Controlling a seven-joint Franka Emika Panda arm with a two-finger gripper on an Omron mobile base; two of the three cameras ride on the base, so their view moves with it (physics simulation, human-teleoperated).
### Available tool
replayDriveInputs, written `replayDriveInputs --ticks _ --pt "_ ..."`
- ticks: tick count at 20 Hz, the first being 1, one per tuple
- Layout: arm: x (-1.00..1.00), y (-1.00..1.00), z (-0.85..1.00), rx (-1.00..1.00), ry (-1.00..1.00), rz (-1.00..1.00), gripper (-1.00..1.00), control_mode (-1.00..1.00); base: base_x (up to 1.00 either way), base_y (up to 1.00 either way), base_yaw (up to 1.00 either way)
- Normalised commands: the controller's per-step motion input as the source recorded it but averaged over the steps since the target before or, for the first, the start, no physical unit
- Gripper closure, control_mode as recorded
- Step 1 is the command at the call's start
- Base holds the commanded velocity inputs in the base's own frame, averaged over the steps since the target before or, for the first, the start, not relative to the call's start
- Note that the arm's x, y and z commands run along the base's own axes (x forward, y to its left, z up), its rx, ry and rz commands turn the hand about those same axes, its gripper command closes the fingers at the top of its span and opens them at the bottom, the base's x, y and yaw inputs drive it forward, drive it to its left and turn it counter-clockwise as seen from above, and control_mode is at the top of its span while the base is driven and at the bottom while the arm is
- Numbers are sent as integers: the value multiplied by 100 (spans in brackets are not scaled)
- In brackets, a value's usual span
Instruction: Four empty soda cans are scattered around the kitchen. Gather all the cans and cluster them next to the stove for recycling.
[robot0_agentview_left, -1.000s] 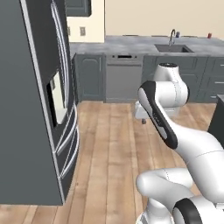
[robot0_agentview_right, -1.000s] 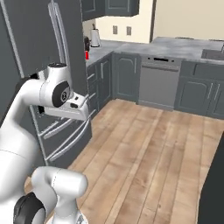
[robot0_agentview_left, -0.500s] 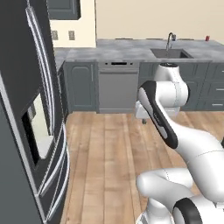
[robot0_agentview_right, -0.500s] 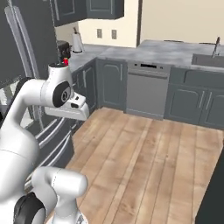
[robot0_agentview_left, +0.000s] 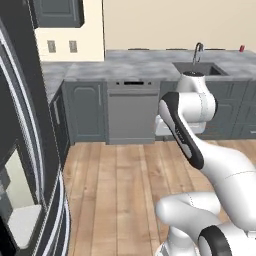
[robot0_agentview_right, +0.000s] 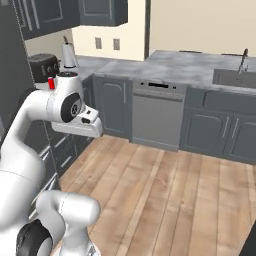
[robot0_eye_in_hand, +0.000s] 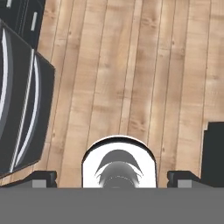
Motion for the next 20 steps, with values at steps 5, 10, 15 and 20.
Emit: replayDriveInputs --ticks 5,10,15,20 --pt "0 0 0 0 0 0 -100 100 93 -18 -3" --pt "0 0 0 0 0 0 -100 100 100 -4 5" --pt "0 0 0 0 0 0 -100 100 95 0 24" --pt "0 0 0 0 0 0 -100 100 59 0 39"
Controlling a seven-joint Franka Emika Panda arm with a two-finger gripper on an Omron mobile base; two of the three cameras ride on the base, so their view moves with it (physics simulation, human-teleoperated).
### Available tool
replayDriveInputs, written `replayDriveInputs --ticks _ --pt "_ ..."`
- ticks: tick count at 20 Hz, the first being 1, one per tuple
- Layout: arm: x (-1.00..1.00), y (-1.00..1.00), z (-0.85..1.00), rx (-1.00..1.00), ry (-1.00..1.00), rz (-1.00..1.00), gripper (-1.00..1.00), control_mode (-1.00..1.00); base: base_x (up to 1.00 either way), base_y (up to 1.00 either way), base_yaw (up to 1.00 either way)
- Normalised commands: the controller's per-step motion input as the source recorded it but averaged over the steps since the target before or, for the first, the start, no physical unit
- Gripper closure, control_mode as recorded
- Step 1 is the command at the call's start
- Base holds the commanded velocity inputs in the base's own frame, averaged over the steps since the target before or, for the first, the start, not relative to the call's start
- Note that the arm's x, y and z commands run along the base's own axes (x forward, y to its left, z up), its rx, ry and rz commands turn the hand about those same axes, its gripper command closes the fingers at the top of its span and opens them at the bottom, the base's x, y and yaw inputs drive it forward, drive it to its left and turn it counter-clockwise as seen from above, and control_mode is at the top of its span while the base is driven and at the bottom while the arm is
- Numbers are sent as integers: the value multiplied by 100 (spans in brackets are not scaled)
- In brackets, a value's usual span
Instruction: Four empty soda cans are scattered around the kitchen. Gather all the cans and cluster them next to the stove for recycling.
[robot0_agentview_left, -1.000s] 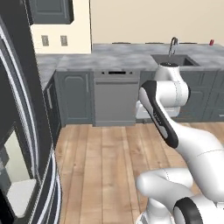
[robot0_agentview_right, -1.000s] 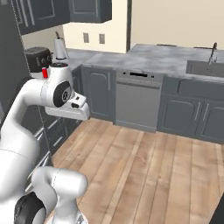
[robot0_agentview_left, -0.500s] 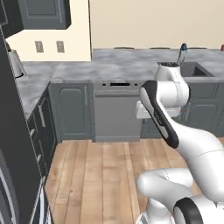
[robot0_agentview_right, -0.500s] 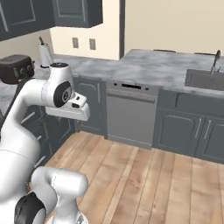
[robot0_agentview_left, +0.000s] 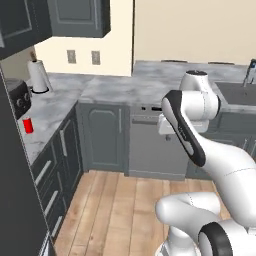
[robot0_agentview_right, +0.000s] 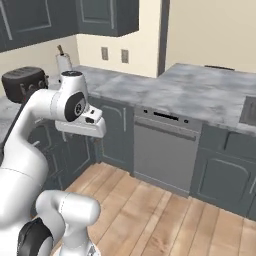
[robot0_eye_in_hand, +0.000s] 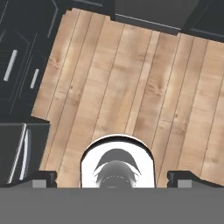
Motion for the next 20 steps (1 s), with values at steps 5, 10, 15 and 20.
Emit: replayDriveInputs --ticks 5,10,15,20 --pt "0 0 0 0 0 0 -100 100 33 0 43" --pt "0 0 0 0 0 0 -100 100 18 0 48" --pt "0 0 0 0 0 0 -100 100 53 -16 36" --pt "0 0 0 0 0 0 -100 100 77 -34 22"
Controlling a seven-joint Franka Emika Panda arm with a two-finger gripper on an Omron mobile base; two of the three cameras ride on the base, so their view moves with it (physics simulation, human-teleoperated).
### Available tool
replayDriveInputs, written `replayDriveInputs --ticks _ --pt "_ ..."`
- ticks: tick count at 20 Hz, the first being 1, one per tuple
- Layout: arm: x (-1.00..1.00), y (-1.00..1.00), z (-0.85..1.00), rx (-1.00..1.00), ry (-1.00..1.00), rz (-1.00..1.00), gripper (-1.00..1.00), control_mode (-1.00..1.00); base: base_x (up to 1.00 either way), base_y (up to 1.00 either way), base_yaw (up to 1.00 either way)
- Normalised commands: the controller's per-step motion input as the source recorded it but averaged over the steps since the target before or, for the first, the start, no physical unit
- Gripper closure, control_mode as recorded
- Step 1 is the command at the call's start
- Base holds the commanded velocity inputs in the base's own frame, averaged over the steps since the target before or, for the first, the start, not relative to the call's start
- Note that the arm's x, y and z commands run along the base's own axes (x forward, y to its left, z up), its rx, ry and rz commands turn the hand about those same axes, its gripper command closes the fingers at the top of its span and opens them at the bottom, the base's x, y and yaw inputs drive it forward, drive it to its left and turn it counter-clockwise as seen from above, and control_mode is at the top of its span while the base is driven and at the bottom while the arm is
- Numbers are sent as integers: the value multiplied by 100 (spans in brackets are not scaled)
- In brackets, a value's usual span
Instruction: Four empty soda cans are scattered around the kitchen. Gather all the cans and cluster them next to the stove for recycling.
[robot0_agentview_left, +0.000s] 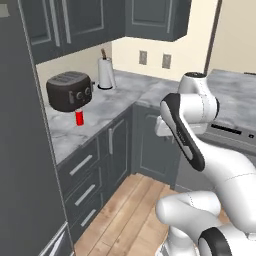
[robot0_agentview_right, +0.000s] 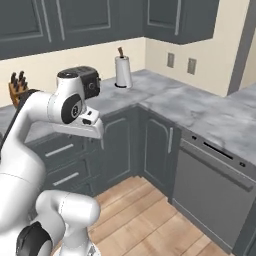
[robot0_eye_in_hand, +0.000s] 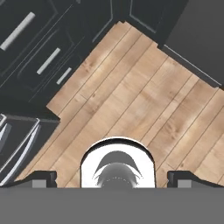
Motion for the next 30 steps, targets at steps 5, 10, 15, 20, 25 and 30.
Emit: replayDriveInputs --ticks 5,10,15,20,25,30 --pt "0 0 0 0 0 0 -100 100 62 -41 25" --pt "0 0 0 0 0 0 -100 100 23 -24 39" --pt "0 0 0 0 0 0 -100 100 8 -5 49" --pt "0 0 0 0 0 0 -100 100 18 -5 48" --pt "0 0 0 0 0 0 -100 100 62 -47 24" --pt "0 0 0 0 0 0 -100 100 69 -55 19"
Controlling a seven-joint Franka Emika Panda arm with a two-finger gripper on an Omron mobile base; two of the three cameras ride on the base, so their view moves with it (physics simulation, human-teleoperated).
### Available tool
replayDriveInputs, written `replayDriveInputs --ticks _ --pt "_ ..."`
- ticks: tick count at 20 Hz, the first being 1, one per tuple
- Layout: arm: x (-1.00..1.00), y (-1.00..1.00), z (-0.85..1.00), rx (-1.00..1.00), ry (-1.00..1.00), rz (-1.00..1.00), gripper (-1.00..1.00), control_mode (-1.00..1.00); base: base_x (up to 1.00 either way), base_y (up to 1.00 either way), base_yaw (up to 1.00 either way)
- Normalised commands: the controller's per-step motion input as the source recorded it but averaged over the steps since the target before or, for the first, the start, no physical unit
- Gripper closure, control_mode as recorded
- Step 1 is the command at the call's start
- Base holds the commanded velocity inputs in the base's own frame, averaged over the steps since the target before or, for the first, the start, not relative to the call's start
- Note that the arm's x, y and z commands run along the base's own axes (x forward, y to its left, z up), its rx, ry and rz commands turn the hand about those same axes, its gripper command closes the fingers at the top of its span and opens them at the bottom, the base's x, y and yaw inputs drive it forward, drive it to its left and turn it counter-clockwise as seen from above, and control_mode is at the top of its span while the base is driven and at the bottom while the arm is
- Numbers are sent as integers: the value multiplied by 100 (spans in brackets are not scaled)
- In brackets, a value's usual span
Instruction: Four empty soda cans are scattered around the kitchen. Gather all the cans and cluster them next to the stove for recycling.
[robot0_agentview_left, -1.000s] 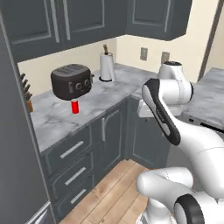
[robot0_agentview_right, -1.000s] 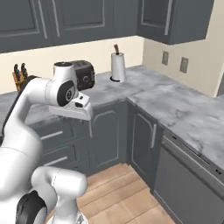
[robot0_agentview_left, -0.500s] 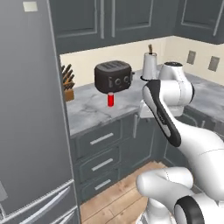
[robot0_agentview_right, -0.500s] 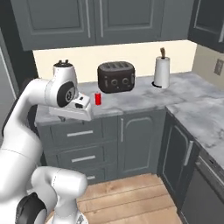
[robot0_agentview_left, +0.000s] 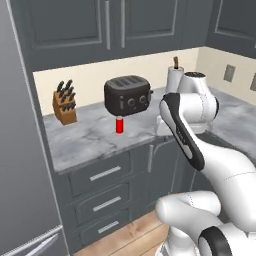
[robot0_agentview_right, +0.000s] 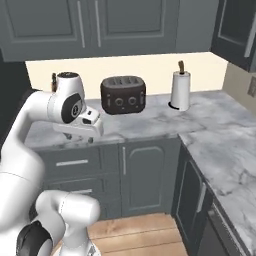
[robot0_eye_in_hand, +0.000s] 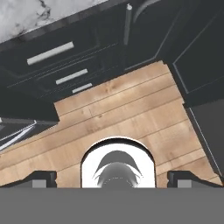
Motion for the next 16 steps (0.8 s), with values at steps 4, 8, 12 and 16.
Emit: replayDriveInputs --ticks 4,8,12,16 --pt "0 0 0 0 0 0 -100 100 46 -63 19" --pt "0 0 0 0 0 0 -100 100 34 -36 32" --pt "0 0 0 0 0 0 -100 100 19 -3 47" --pt "0 0 0 0 0 0 -100 100 9 0 49"
